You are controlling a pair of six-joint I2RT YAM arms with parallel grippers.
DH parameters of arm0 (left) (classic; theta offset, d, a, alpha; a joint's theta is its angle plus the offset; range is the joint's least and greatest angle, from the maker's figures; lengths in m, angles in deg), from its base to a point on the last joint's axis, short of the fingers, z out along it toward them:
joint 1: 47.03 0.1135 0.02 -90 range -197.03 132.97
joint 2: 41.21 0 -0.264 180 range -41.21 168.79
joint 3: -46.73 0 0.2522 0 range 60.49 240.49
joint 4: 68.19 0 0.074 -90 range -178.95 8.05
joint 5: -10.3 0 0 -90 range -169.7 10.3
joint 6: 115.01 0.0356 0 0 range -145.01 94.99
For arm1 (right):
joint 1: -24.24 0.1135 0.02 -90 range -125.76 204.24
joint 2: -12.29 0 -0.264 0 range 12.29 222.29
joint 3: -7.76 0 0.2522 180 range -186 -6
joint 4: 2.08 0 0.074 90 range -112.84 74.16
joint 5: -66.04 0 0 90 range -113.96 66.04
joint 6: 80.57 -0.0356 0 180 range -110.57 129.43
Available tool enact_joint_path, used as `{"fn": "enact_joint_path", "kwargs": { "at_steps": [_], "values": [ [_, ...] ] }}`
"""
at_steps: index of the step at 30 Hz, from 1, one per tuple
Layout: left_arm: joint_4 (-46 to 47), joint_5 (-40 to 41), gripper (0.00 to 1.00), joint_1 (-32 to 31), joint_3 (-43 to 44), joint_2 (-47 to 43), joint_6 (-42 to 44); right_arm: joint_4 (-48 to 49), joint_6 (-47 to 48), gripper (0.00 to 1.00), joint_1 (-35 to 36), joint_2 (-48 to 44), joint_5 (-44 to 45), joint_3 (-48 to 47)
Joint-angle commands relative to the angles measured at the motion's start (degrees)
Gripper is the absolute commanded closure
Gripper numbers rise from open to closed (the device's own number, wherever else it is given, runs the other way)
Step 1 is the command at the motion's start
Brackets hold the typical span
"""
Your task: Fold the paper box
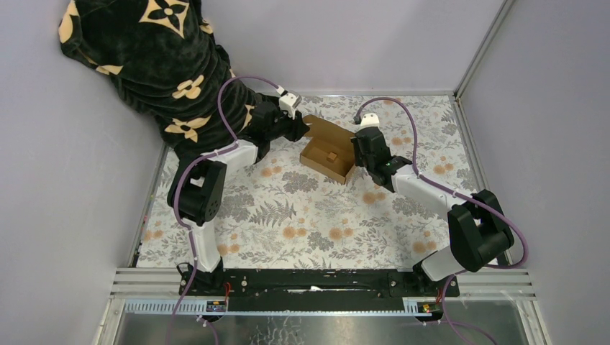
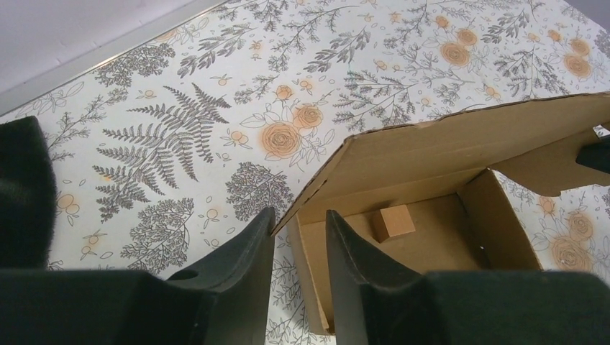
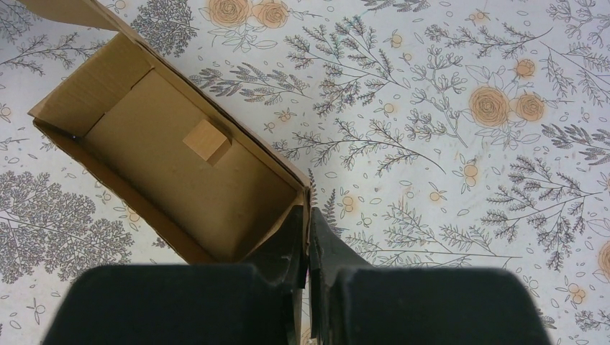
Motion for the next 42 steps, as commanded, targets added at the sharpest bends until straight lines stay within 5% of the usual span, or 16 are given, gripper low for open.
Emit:
{"fn": "enact_joint_path", "kwargs": {
  "at_steps": [1,17,42],
  "values": [
    [0.7,-0.7,0.62,0.4,1.9,1.0,0.9,0.6,0.6,1.0,-0.5,0.3,-0.4,-2.3],
    [-0.8,3.0,0.76,0.3,1.9,1.3,1.2,0.5,0.6,1.0,-0.5,0.1,-0.8,-2.6],
    [-3.2,13.0,0.8,-5.0,-5.4,-6.0,0.7,-2.4,-2.8,1.0,-0.5,2.6,1.0,-7.0]
  ]
}}
